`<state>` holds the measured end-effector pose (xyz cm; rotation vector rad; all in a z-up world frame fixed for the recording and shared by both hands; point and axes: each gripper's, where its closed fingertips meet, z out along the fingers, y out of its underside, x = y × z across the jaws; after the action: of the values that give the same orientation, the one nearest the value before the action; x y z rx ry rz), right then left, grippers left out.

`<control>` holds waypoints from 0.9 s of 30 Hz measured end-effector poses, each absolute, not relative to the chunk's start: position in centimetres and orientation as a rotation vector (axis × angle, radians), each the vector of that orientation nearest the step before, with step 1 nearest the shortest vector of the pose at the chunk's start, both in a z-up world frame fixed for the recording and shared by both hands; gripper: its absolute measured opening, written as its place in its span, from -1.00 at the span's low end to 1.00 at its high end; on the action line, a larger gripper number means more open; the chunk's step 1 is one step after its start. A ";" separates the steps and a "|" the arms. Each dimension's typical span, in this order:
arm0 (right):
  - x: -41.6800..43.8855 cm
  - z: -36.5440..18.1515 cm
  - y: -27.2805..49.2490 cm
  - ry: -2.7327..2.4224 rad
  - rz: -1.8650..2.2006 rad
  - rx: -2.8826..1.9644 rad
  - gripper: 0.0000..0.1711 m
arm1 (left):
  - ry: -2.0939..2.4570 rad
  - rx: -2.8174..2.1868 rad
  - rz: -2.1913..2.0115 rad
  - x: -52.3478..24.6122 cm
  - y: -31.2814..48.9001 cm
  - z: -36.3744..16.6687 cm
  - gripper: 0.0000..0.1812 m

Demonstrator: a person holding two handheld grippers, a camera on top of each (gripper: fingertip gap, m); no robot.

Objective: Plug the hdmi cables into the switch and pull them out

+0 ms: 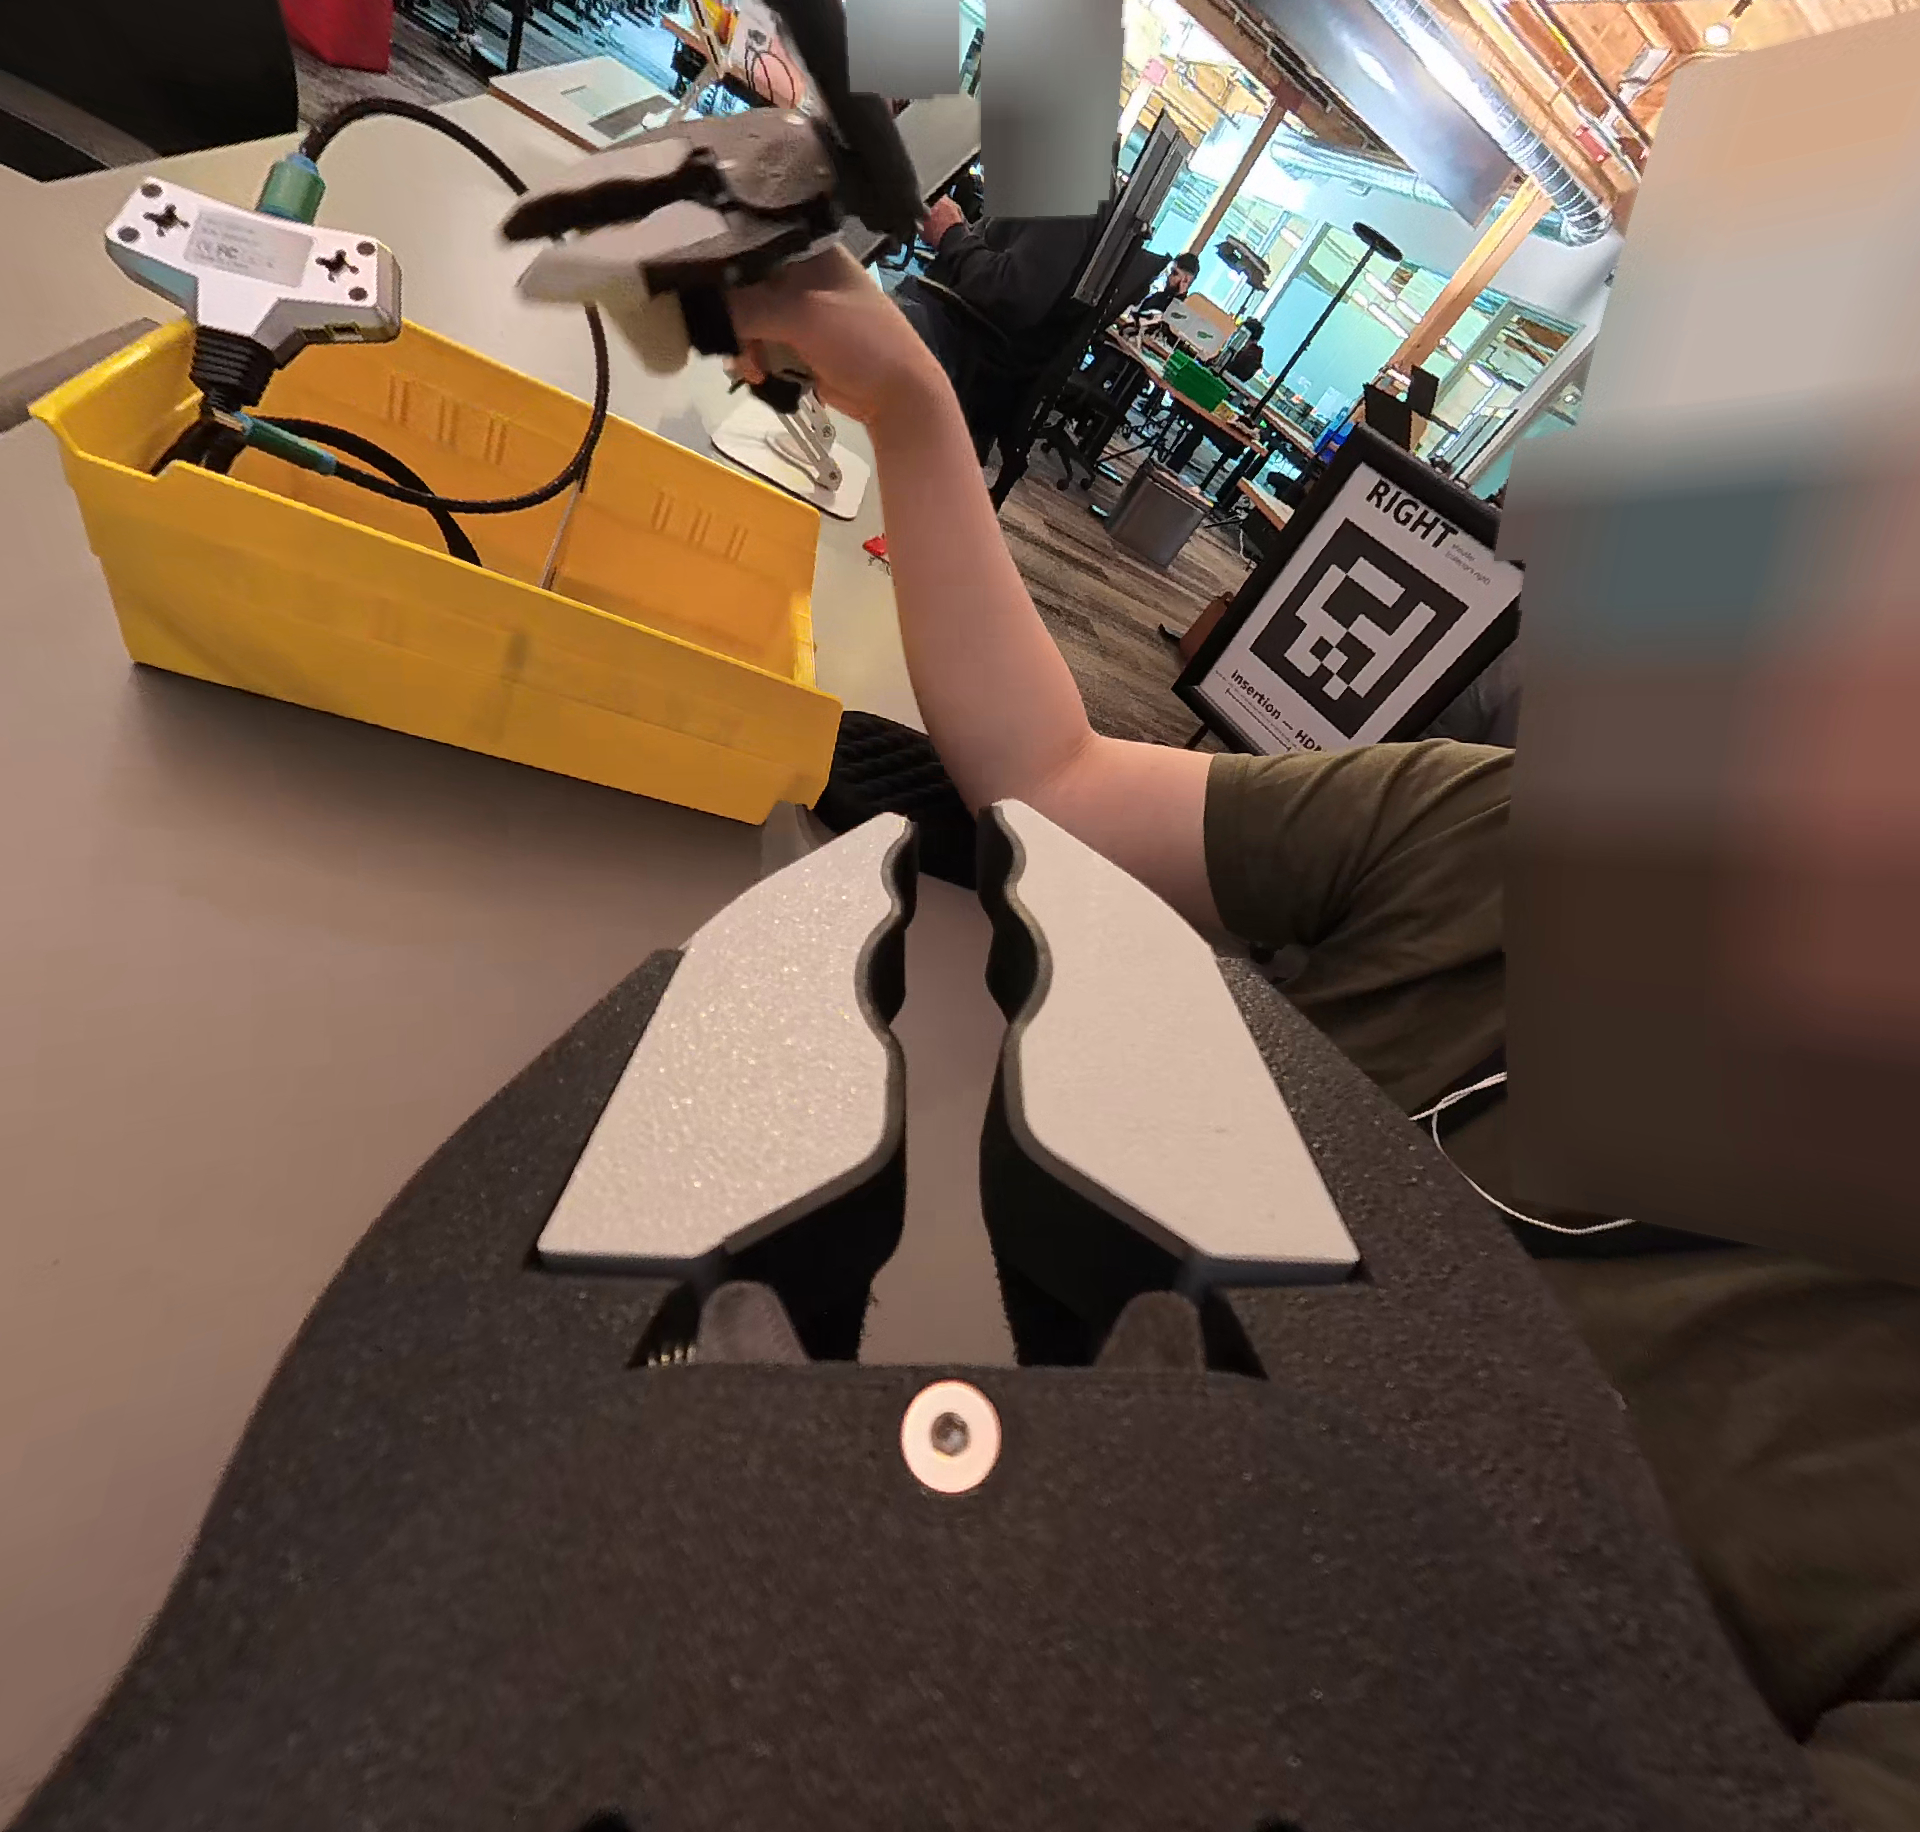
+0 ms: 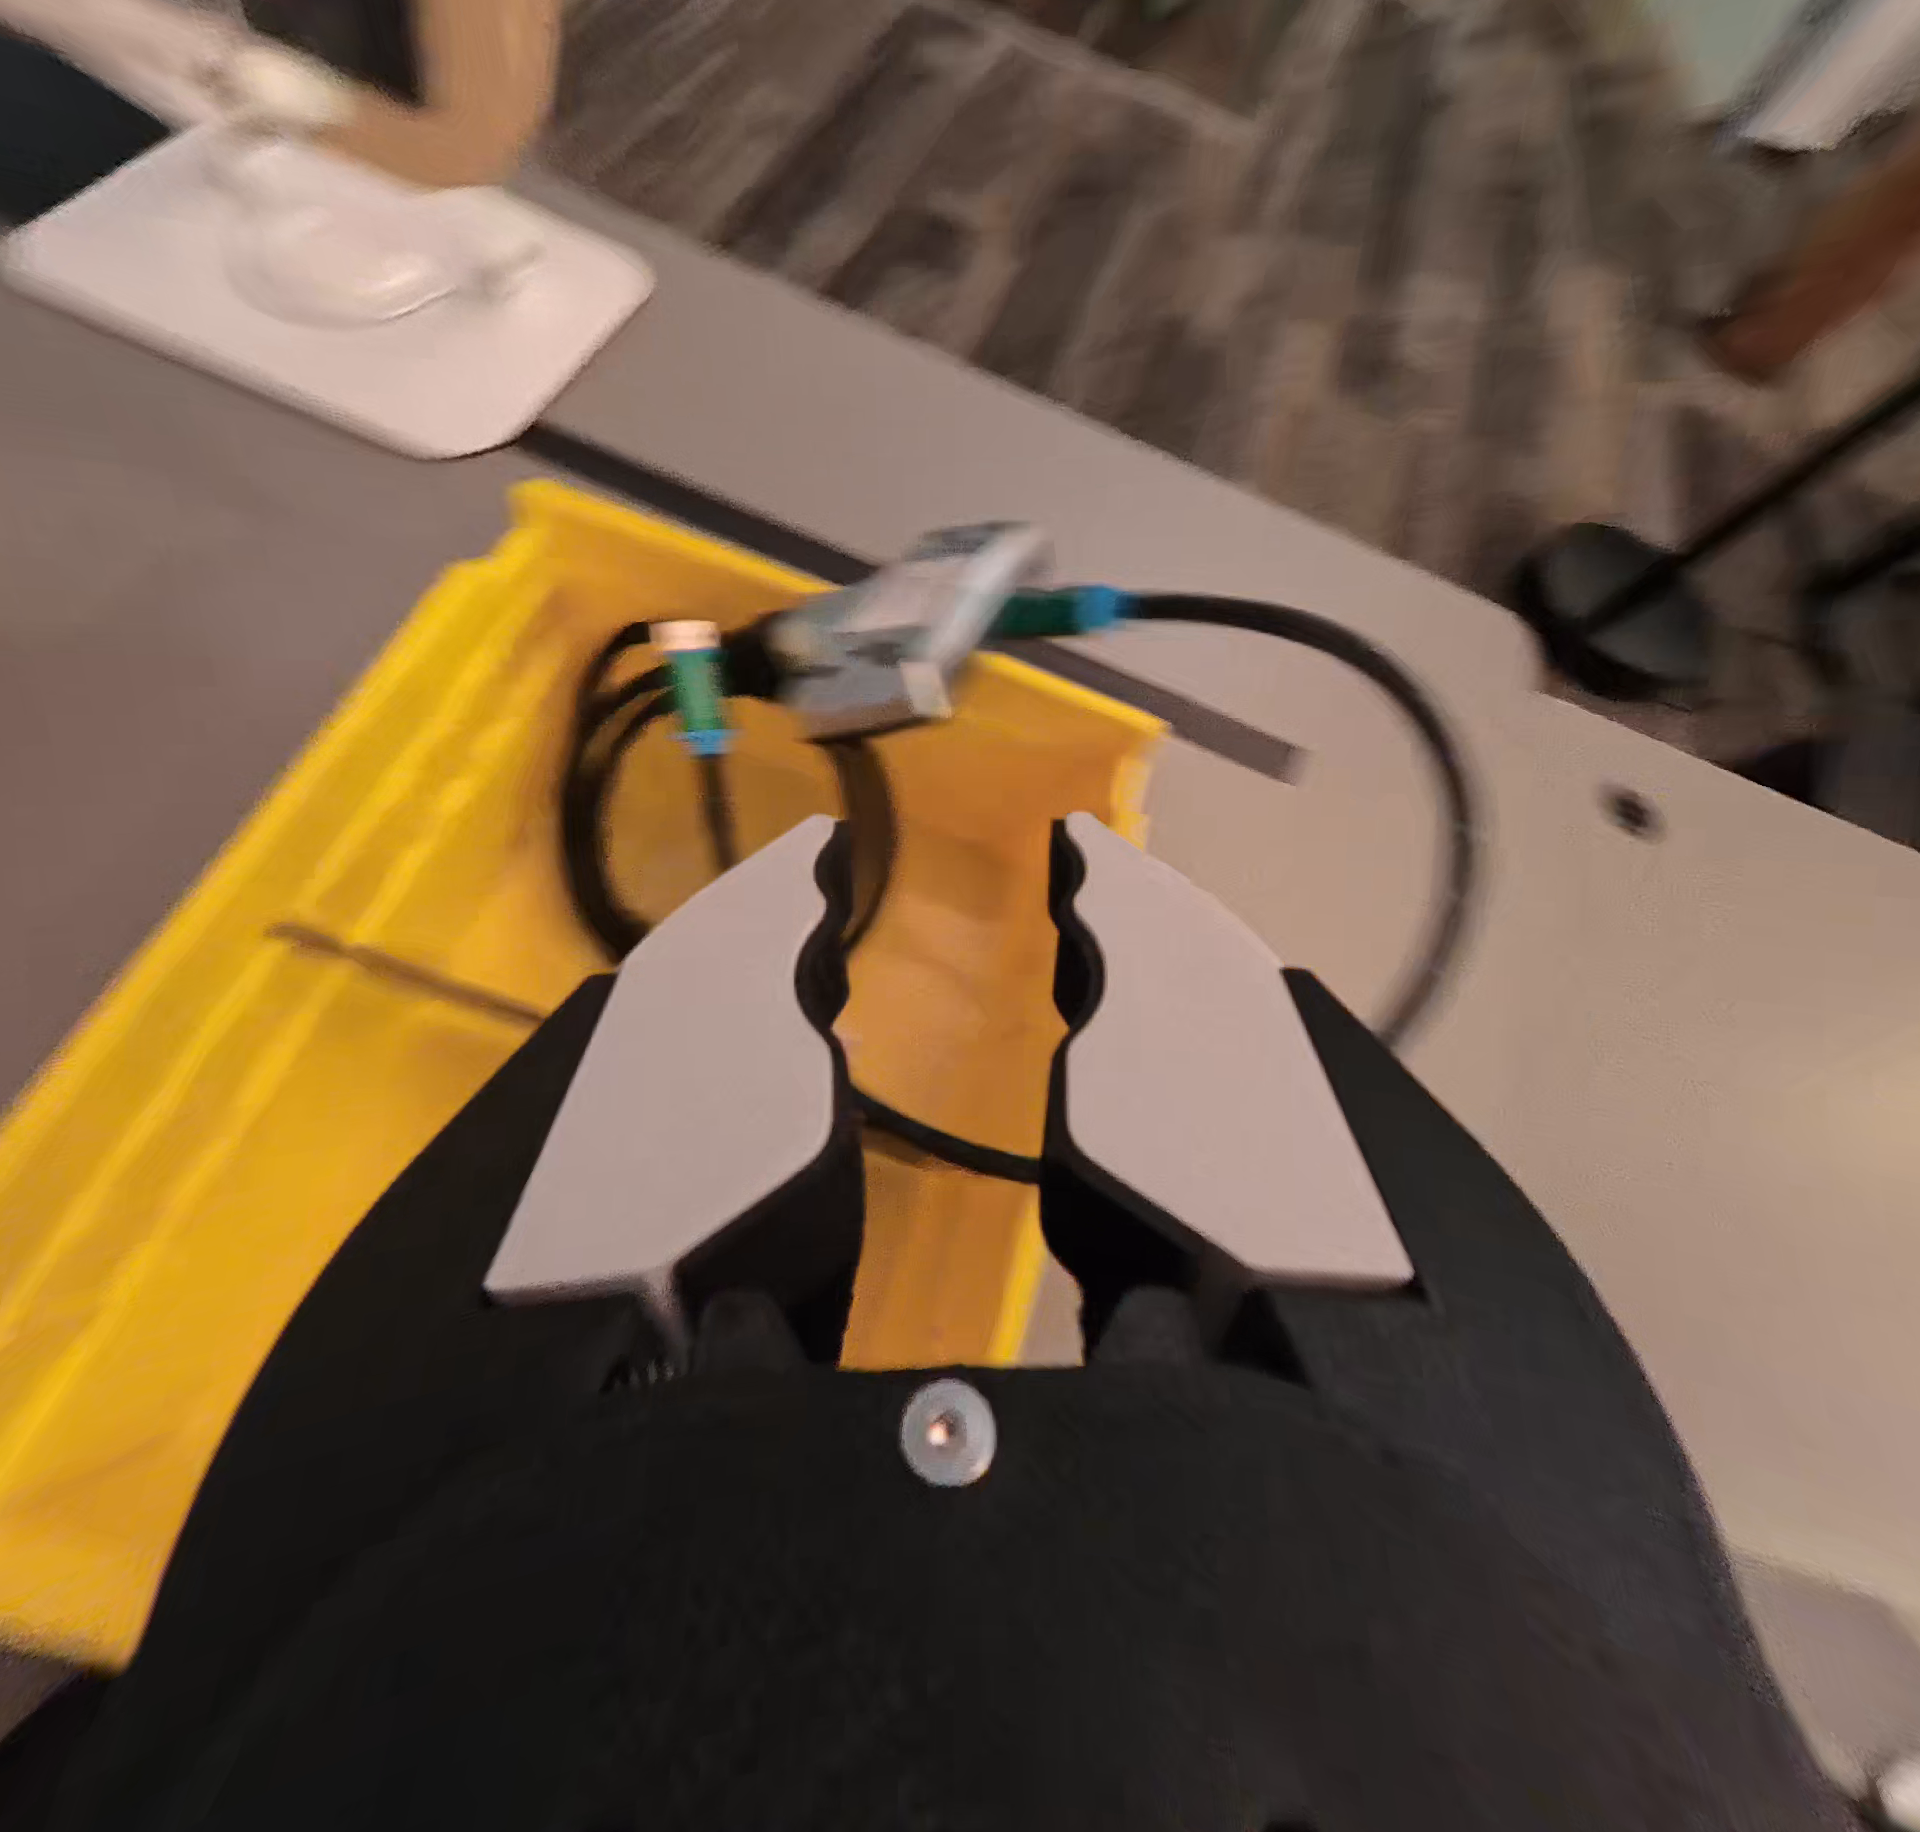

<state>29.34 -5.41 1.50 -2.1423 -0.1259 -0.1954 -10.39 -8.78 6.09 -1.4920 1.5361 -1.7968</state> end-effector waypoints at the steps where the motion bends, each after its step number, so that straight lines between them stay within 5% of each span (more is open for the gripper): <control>1: 31.9 1.8 -6.2 -0.021 -0.264 -2.108 -0.53 | 1.536 -1.490 -1.794 -10.4 -8.8 6.1 -0.89; 7: 36.9 -2.4 -8.1 0.229 -0.066 -2.096 -0.31 | 1.530 -1.493 -1.797 -10.5 -8.6 6.1 -0.89; 12: 35.0 -4.4 -8.5 0.120 0.081 -2.189 -0.82 | 1.535 -1.507 -1.799 -10.3 -8.5 5.7 -0.89; 27: 34.2 -5.4 -7.7 -0.227 -0.321 -2.278 -0.77 | 1.545 -1.522 -1.804 -10.0 -8.7 5.2 -0.89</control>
<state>34.17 -7.70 -5.39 -2.2783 -0.2271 -0.3213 -9.96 -8.68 5.23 -1.5217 1.5447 -1.8043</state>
